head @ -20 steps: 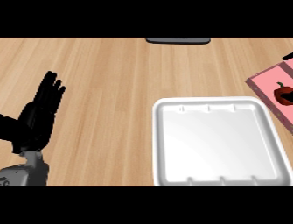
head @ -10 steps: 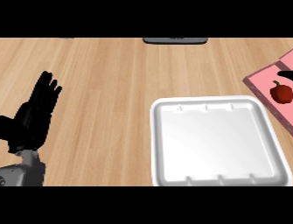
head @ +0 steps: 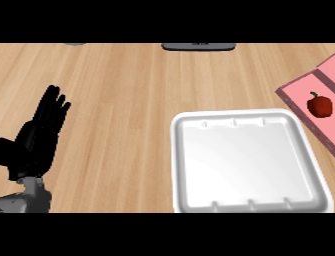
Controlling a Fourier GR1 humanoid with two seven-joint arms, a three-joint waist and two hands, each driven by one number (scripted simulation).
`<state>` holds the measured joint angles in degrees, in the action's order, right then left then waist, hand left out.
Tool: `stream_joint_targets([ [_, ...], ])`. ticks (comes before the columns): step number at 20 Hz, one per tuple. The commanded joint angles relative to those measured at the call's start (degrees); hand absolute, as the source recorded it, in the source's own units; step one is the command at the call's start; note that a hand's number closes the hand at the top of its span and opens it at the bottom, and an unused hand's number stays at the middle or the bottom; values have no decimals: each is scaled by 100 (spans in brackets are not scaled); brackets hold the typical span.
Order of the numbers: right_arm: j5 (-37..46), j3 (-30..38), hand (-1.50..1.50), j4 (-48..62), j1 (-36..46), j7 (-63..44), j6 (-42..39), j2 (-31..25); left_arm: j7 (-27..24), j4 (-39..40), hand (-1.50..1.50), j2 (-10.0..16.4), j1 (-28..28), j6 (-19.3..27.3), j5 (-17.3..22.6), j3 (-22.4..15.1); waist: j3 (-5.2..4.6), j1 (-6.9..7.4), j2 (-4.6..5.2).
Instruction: Pick the bell pepper from the tray and place it in the cardboard box
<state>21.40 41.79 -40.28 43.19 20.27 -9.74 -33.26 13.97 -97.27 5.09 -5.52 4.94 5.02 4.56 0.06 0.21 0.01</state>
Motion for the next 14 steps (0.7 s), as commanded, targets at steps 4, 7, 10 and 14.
stream_joint_targets([
  [4,-867,591,-150,460,-327,320,-542,-618,-353,540,0,-65,-239,-39,-7,53,-4,-28,19],
  [7,-943,670,-150,1149,-454,957,-495,-933,50,-84,0,-123,-92,152,-199,-181,4,53,29],
  [10,-1151,817,-150,1430,-620,1079,-857,-1381,-110,133,0,132,-38,-278,273,192,2,45,27],
  [14,-1206,638,-150,1701,-590,1253,-854,-1567,238,-210,0,126,59,-171,198,102,2,63,18],
])
